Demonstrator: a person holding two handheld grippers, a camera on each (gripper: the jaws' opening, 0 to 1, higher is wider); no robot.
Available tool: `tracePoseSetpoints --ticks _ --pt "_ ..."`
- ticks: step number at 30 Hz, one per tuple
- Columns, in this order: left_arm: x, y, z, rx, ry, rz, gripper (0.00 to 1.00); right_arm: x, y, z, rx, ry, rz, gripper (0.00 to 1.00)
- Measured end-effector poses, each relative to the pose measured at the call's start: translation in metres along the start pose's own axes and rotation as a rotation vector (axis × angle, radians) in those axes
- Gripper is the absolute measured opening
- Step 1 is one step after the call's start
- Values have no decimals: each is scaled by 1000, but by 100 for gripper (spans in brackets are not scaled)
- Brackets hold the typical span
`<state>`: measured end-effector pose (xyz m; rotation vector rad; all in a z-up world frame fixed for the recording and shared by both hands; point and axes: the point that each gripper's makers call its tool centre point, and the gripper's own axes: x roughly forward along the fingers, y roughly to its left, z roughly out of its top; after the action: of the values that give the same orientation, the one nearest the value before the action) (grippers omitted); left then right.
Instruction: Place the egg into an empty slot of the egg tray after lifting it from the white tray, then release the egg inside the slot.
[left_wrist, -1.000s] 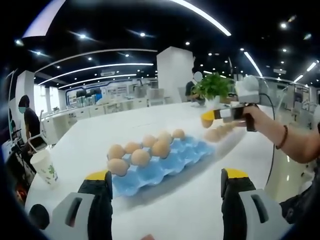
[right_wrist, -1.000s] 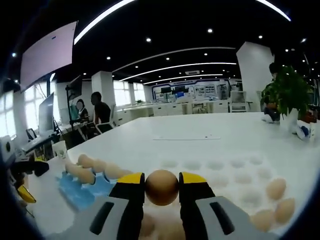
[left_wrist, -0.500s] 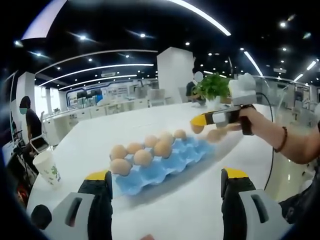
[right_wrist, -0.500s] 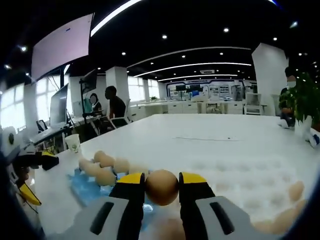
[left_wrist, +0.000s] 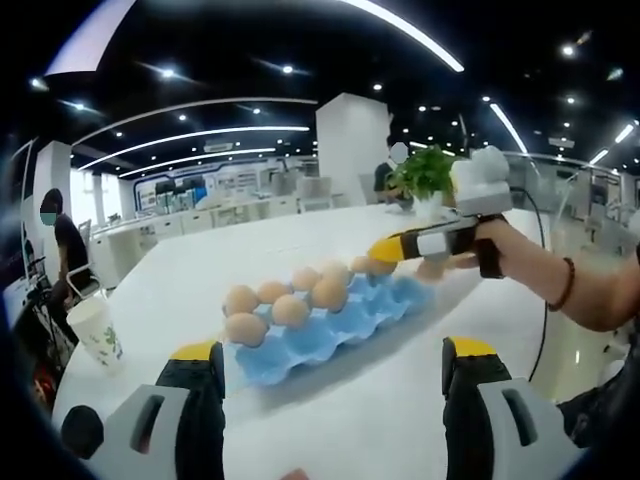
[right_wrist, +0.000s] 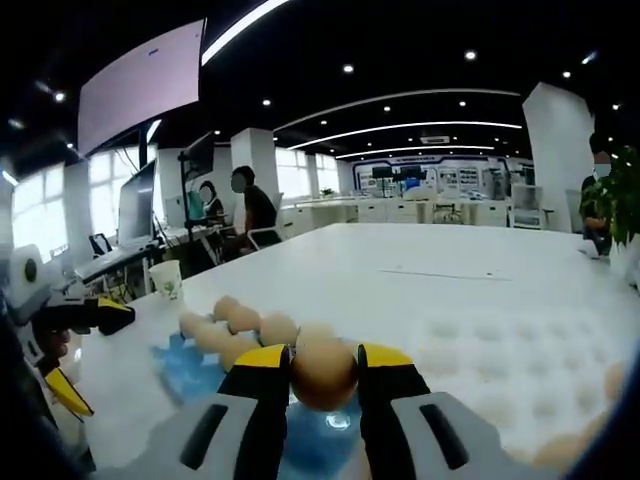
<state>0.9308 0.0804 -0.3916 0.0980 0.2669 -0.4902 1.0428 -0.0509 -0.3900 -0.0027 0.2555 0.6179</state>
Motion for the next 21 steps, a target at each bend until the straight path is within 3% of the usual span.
tracePoseSetpoints --ticks 21 --pt "-3 3 -7 -7 12 8 92 21 22 -12 -33 3 66 28"
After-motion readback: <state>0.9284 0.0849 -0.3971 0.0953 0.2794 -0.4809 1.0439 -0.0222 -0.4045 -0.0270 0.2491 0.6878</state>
